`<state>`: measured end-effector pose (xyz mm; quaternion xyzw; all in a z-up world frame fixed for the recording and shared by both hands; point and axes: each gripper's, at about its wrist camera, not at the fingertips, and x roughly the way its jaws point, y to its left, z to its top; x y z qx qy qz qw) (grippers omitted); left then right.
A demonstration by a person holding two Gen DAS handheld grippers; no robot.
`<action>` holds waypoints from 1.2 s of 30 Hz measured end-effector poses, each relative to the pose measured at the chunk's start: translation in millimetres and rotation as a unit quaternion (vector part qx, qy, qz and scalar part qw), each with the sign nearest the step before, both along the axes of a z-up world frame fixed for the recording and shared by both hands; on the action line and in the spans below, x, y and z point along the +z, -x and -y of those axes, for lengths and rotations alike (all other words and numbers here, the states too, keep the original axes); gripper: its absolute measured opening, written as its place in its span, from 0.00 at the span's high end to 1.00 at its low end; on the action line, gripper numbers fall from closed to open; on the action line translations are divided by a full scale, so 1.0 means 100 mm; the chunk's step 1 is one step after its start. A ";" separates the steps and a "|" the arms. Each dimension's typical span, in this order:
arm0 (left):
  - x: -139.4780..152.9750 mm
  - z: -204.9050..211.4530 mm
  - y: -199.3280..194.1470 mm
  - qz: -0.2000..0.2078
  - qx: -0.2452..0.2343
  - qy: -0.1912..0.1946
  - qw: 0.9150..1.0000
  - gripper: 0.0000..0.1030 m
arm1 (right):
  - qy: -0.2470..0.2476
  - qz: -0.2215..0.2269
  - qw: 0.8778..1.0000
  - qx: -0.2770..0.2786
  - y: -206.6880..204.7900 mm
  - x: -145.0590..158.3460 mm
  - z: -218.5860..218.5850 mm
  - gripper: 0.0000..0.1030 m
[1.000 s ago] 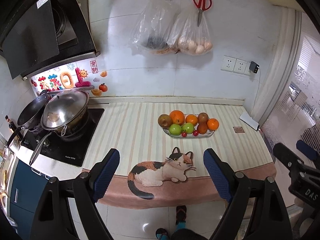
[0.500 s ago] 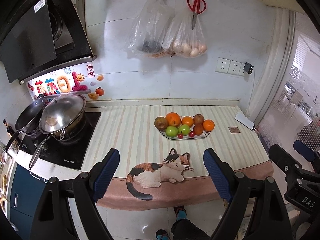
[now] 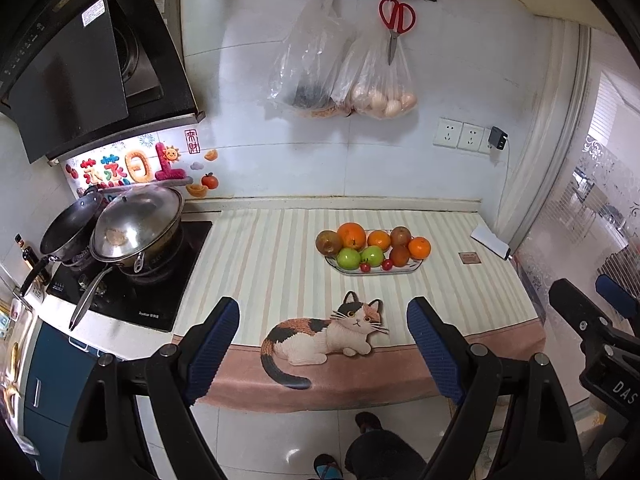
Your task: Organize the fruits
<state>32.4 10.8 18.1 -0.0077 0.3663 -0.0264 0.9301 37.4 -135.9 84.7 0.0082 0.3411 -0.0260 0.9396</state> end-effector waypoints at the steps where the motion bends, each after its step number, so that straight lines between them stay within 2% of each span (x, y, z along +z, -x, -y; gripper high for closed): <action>1: -0.01 0.01 -0.01 -0.003 0.001 -0.001 1.000 0.17 | 0.000 0.000 1.000 0.000 -0.03 0.00 0.01 0.00; 7: -0.09 0.07 -0.12 -0.006 0.008 -0.009 1.000 0.17 | 0.006 0.003 1.000 -0.002 -0.22 -0.04 0.05 0.00; 20: -0.19 0.19 -0.52 -0.017 0.021 -0.017 0.999 0.17 | 0.005 -0.026 1.000 -0.005 -0.64 -0.30 0.25 0.00; 36: -0.28 0.30 -0.49 -0.027 0.027 -0.022 0.999 0.17 | 0.002 -0.037 0.999 -0.004 -0.71 -0.40 0.40 0.00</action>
